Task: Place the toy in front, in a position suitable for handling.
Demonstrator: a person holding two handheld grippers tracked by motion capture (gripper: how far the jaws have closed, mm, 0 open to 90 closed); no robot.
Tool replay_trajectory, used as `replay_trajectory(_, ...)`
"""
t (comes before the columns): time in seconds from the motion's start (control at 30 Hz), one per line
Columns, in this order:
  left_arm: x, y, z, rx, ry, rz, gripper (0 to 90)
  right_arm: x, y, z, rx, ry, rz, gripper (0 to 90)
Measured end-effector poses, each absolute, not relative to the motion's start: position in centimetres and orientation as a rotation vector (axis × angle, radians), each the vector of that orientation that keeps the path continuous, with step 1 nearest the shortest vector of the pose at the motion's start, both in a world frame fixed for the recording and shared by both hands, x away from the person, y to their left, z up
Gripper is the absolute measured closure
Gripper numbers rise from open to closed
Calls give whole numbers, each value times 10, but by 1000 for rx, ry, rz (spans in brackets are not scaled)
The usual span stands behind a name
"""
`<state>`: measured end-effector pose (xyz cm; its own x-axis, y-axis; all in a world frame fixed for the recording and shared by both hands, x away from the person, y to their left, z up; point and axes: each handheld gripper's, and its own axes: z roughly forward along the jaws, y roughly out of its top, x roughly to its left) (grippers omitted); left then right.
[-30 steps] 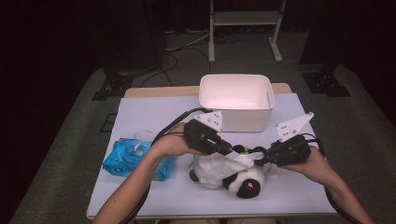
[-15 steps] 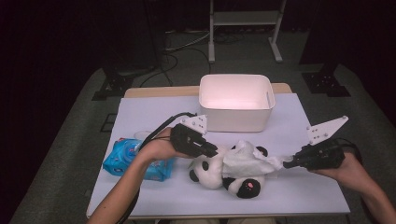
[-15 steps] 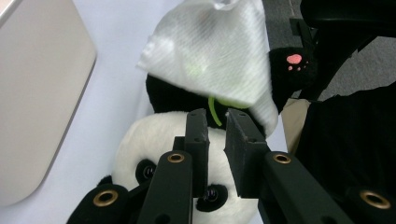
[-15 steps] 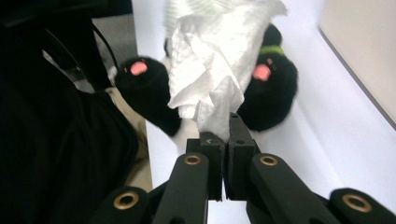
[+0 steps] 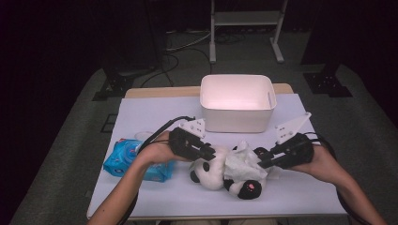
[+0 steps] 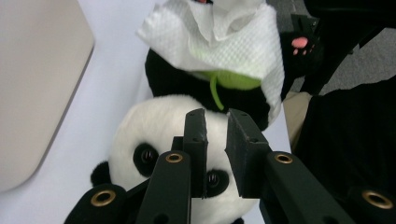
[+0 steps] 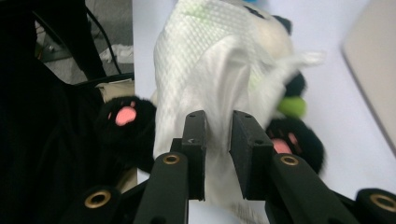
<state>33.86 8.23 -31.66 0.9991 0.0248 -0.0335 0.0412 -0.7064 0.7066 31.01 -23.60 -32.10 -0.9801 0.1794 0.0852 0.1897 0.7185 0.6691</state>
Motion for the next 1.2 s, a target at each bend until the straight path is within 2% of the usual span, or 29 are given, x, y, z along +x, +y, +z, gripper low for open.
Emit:
replay_trajectory(0.1,339,86,-320,2350,53,-28,770,312,-221,-325,-292,-2901,-1105,712)
replay_trajectory(0.27,340,90,-327,2358,62,-26,745,314,-205,-332,-292,-2920,-1073,606)
replay_trajectory(0.37,340,91,-331,2356,71,-28,733,314,-198,-337,-294,-2923,-1070,572)
replay_trajectory(0.5,341,91,-335,2366,77,-24,696,314,-195,-344,-296,-2917,-1060,596)
replay_trajectory(0.73,345,92,-344,2380,91,-13,612,309,-201,-348,-289,-2935,-1038,712)
replay_trajectory(0.93,344,87,-349,2381,88,-18,556,306,-211,-349,-314,-2927,-1059,738)
replay_trajectory(1.2,340,85,-354,2395,81,-50,545,303,-220,-355,-333,-2918,-1065,761)
